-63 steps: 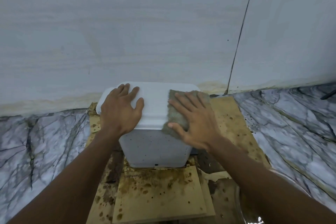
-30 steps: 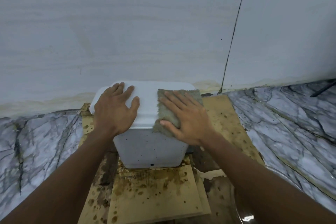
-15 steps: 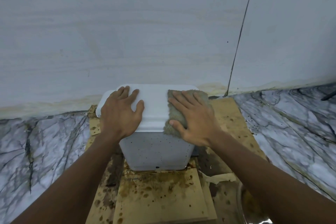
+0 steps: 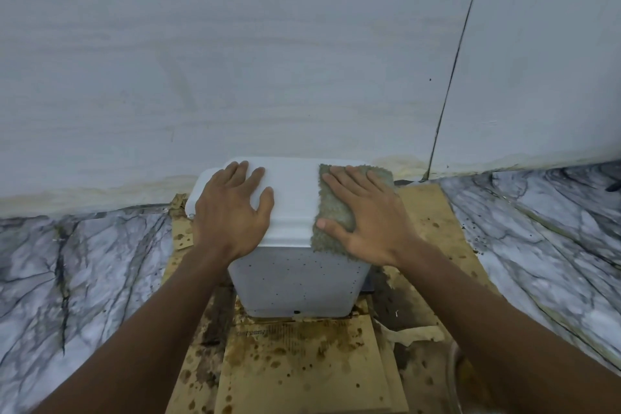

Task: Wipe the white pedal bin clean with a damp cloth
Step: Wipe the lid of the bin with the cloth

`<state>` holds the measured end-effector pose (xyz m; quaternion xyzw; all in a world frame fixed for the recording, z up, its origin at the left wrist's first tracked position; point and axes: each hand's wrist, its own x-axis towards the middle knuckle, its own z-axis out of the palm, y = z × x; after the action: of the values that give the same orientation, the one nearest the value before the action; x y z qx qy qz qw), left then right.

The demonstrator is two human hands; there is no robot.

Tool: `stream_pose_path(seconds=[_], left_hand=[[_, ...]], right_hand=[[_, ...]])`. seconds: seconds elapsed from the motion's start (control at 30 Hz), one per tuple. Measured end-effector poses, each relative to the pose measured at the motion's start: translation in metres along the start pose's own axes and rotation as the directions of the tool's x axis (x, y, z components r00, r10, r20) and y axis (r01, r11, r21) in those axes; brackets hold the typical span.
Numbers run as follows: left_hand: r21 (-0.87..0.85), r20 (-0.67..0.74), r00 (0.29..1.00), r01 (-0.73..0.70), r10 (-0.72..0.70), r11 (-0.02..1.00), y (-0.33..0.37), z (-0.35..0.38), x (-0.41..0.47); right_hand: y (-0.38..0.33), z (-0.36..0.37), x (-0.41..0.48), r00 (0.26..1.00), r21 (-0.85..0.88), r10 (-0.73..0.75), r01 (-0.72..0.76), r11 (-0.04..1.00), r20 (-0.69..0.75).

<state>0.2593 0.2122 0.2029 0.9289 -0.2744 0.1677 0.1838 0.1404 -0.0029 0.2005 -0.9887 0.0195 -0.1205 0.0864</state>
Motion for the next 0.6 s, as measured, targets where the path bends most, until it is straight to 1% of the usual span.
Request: stream_pose_path(seconds=[0.13,0.27,0.37,0.43,0.5,0.6], left_hand=[[-0.021,-0.038,0.997,-0.070,0.069,0.997,0.001,0.001,-0.001],[-0.055,-0.108,0.990,-0.092,0.086,0.994,0.001,0.003,-0.002],[-0.074,-0.103,0.992,-0.079,0.071,0.994,0.001,0.002,-0.001],[-0.091,-0.096,0.994,-0.065,0.056,0.994,0.003,0.001,0.000],[-0.103,-0.098,0.994,-0.063,0.053,0.993,0.005,0.001,0.000],[-0.116,-0.111,0.993,-0.061,0.048,0.991,0.005,0.001,-0.001]], right_hand=[[0.003,0.001,-0.005,1.000,-0.045,-0.022,0.022,0.999,-0.006],[0.000,0.003,-0.010,0.993,-0.051,-0.116,0.116,0.992,0.013],[0.004,0.001,-0.005,0.985,-0.047,-0.164,0.166,0.985,0.048],[0.015,-0.006,0.002,0.987,0.016,-0.144,0.143,0.990,0.074],[0.028,-0.012,0.005,0.992,0.110,-0.086,0.076,0.991,0.096],[0.034,-0.013,0.003,0.997,0.200,0.012,-0.028,0.979,0.079]])
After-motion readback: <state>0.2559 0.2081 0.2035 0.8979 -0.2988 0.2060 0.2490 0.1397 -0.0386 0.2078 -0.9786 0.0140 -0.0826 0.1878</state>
